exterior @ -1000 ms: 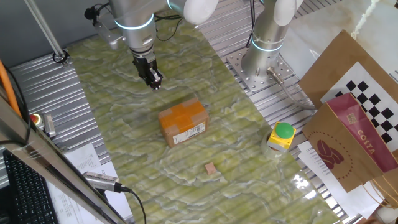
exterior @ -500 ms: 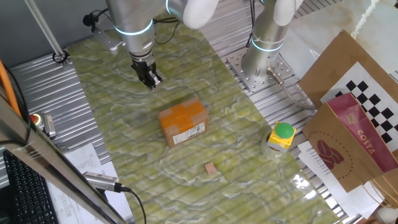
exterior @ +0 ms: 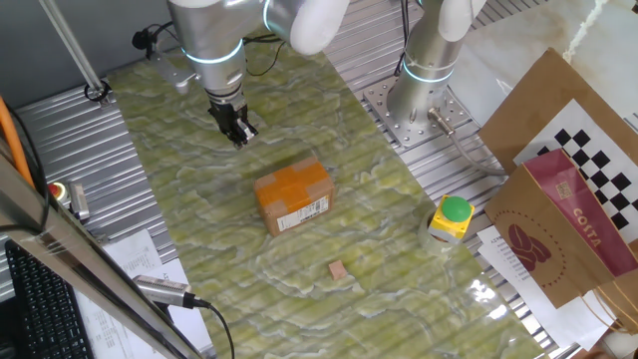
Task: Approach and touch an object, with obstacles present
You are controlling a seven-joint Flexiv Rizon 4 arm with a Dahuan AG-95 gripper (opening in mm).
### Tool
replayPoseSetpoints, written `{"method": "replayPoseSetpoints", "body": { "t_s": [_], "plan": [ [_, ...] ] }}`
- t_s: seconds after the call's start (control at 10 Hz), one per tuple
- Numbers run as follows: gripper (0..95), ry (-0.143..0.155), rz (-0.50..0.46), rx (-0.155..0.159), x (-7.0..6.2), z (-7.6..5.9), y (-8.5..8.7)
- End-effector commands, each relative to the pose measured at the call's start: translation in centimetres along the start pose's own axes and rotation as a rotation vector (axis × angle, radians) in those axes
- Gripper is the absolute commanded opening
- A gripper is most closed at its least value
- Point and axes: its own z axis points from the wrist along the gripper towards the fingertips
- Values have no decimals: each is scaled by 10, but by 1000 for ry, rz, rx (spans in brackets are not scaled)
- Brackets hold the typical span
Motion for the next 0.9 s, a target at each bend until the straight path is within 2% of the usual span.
{"method": "replayPoseSetpoints", "body": {
  "t_s": [0.1, 0.5, 0.6, 0.9],
  "plan": [
    [0, -3, -32, 1, -11, 8, -11],
    [0, -5, -62, -11, -31, 30, -21],
    [0, -5, -74, -10, -43, 33, -22],
    [0, 2, -104, -5, -67, 30, -21]
  ]
}}
